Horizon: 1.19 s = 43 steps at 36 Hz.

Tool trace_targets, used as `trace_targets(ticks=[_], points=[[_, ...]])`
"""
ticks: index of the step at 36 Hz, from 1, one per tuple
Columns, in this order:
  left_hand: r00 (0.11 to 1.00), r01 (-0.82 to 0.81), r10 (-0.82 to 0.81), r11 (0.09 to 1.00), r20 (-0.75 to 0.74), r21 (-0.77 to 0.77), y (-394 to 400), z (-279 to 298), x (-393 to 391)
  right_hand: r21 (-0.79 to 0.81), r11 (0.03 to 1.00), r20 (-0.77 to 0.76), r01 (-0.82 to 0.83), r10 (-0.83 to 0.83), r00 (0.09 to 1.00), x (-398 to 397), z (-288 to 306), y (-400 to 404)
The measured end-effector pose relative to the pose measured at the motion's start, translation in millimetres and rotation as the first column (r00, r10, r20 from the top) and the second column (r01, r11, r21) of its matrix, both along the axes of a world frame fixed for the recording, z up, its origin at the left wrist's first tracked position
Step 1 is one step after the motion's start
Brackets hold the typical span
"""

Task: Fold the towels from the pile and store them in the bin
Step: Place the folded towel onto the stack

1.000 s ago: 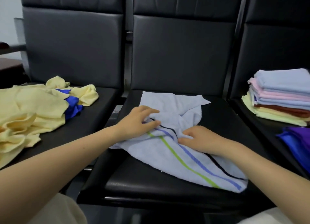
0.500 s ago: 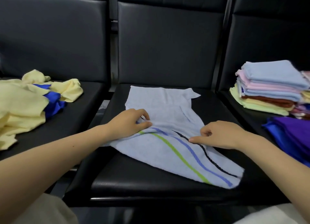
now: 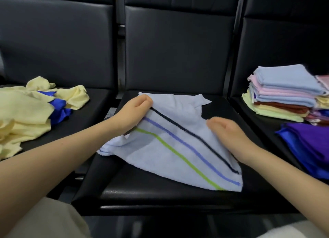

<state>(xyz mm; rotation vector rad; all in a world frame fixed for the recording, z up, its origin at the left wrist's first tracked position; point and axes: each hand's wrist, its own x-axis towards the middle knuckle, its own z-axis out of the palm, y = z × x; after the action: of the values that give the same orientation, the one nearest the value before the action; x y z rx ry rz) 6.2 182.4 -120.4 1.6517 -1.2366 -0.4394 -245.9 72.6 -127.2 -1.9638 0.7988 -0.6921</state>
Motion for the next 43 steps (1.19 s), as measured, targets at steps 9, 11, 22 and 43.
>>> trace_targets(ticks=[9,11,22,43], points=[[0.825,-0.038,-0.021,0.995,0.564,0.092,6.0,-1.3,30.4,0.219,0.968,-0.474,-0.125,0.217,0.853,-25.1,15.2,-28.2],[0.789,-0.050,-0.020,0.994,0.614,0.096,6.8,-3.9,38.1,0.224,0.969,-0.436,-0.102,0.194,0.879,-32.6,13.7,-36.8],[0.859,0.039,-0.116,0.986,0.499,0.163,-3.2,-4.8,30.2,0.454,0.883,0.293,0.120,-0.275,0.916,-13.2,5.3,-66.2],[0.845,-0.162,0.035,0.968,0.533,0.192,-20.7,-33.9,55.0,-0.161,0.987,-0.122,-0.025,0.005,0.992,26.9,-21.8,-54.9]])
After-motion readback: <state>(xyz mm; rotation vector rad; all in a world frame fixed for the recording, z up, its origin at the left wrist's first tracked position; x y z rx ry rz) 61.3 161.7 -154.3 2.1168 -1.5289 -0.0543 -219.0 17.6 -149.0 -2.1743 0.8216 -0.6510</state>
